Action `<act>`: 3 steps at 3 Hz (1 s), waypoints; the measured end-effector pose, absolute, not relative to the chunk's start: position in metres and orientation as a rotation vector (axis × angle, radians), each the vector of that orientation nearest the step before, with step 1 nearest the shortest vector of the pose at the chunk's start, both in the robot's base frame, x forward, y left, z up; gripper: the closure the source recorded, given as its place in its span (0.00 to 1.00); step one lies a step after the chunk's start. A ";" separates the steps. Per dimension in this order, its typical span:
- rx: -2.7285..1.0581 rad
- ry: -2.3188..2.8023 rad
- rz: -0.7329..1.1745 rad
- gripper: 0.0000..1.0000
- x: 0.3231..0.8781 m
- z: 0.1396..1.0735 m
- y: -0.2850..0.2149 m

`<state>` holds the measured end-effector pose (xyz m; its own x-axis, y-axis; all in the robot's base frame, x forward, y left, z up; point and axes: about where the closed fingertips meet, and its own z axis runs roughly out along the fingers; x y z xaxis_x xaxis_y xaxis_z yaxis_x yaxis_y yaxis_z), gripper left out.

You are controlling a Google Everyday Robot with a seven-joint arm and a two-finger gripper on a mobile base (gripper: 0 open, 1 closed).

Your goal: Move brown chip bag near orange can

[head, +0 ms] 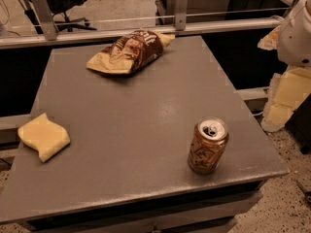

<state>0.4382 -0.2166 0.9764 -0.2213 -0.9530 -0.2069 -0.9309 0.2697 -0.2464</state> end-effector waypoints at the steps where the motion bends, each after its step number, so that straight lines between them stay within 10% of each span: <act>1: -1.724 2.231 -0.099 0.00 0.438 0.976 -0.217; 3: -1.729 2.080 -0.068 0.00 0.484 0.967 -0.197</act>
Offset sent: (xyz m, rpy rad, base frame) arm 0.0229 0.0055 -0.0078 0.0377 -0.0274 0.0402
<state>0.4841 -0.1968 0.9672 -0.1280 -0.9472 -0.2941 -0.9260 0.2203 -0.3065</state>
